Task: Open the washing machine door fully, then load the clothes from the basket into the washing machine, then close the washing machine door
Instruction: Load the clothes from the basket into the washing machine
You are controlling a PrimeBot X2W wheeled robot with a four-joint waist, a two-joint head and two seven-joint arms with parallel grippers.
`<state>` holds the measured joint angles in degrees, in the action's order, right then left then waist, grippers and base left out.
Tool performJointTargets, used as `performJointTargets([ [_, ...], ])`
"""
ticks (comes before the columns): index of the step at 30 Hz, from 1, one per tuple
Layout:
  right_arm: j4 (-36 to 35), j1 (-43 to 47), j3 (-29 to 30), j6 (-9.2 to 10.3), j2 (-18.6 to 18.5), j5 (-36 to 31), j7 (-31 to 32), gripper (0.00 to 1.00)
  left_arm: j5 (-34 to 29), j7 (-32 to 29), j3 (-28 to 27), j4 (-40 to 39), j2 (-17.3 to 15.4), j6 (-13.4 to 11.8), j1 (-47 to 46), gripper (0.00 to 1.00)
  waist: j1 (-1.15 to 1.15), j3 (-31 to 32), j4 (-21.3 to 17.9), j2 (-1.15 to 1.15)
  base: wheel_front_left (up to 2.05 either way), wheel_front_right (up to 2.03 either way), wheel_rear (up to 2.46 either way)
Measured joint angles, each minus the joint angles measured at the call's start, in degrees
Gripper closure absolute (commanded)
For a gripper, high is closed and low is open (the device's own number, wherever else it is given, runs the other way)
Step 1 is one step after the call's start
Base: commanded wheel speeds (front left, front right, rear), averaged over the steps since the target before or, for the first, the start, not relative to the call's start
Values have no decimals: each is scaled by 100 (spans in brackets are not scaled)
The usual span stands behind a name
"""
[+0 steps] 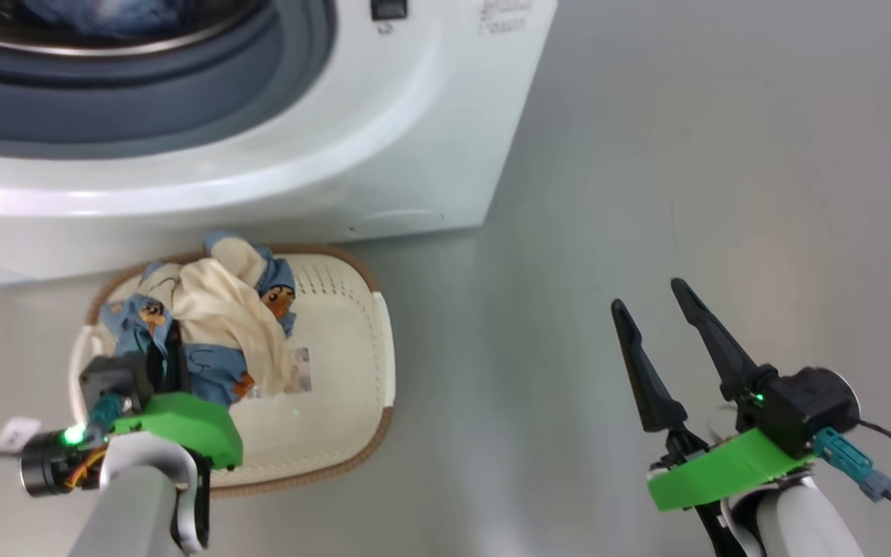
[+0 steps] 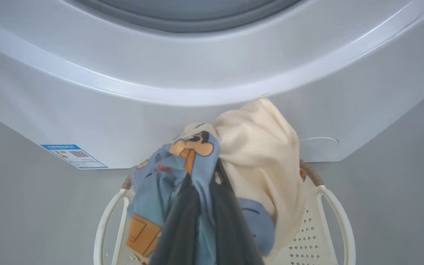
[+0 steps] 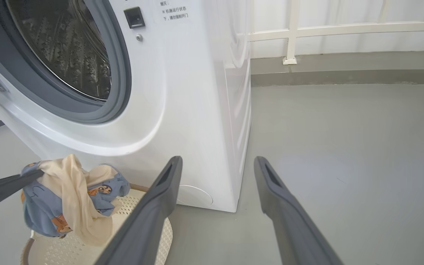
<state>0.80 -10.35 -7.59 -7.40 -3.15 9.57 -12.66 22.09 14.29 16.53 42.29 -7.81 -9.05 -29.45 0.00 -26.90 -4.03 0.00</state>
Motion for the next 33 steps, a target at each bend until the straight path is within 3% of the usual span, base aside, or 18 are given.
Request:
performJointTargets([
  [5,-46,320,144,0,4,-21,132,0,-250,0,-200,-1089,-7,-42,701,100,0,525,174,0,0,0,0],
  [17,-140,1024,254,0,21,-57,342,0,-504,-20,-227,-2533,-171,-300,1936,100,0,1598,423,0,0,0,0],
  [33,-441,1625,276,0,38,-38,520,0,-588,-826,-148,-4127,-614,-601,3266,100,0,2560,501,0,0,0,0],
])
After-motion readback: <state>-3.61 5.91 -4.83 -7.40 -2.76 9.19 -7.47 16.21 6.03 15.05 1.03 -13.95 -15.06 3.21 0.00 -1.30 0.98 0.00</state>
